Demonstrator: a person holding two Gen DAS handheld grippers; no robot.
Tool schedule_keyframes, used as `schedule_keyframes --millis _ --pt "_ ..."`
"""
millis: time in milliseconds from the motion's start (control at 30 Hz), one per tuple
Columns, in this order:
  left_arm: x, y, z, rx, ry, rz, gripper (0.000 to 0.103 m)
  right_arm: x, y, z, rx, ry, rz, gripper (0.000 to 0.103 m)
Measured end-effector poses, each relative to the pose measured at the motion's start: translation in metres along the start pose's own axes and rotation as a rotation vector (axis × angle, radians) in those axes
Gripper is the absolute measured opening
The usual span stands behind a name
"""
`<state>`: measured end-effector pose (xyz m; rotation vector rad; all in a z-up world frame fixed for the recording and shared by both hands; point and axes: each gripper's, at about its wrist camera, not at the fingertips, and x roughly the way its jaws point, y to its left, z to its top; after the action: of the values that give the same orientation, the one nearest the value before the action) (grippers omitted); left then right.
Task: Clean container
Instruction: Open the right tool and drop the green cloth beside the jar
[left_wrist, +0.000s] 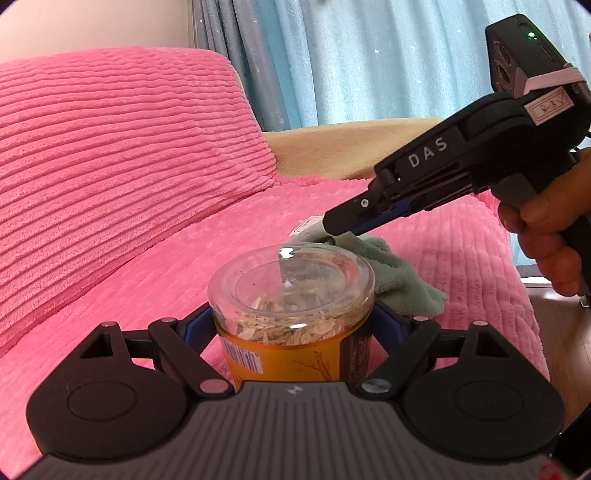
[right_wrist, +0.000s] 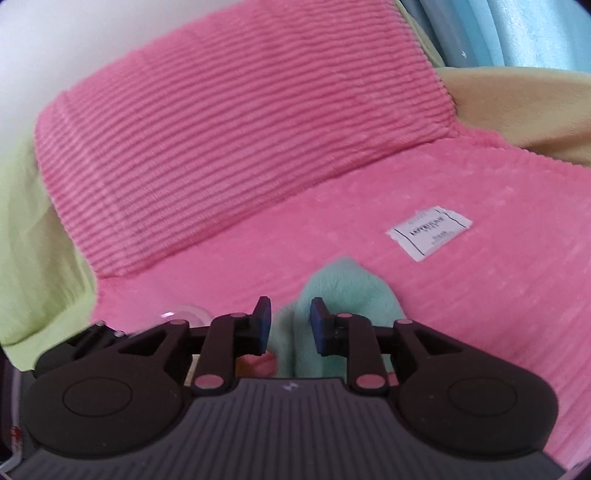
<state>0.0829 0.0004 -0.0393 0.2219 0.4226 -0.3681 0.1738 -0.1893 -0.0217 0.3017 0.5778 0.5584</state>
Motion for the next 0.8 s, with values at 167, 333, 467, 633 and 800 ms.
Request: schedule_keyframes --millis 167,333,467,633,800 --pt "0.001 0.002 0.001 -0.008 0.003 0.002 0.088 -0.006 0.000 0.004 0.013 -0.034 0.043 0.022" --pt "0.001 0.002 0.003 -0.006 0.001 0.012 0.090 -0.005 -0.004 0.003 0.031 -0.025 0.059 0.026" --pt "-0.001 0.005 0.005 -0.024 -0.015 0.006 0.092 -0.007 -0.004 0.002 0.039 -0.028 0.063 0.026" --pt "-0.003 0.008 0.010 -0.060 -0.035 -0.005 0.090 -0.007 -0.005 0.002 0.054 -0.028 0.067 0.027" --pt "-0.007 0.014 0.012 -0.092 -0.031 -0.020 0.086 -0.007 -0.008 0.002 0.064 -0.028 0.071 0.028"
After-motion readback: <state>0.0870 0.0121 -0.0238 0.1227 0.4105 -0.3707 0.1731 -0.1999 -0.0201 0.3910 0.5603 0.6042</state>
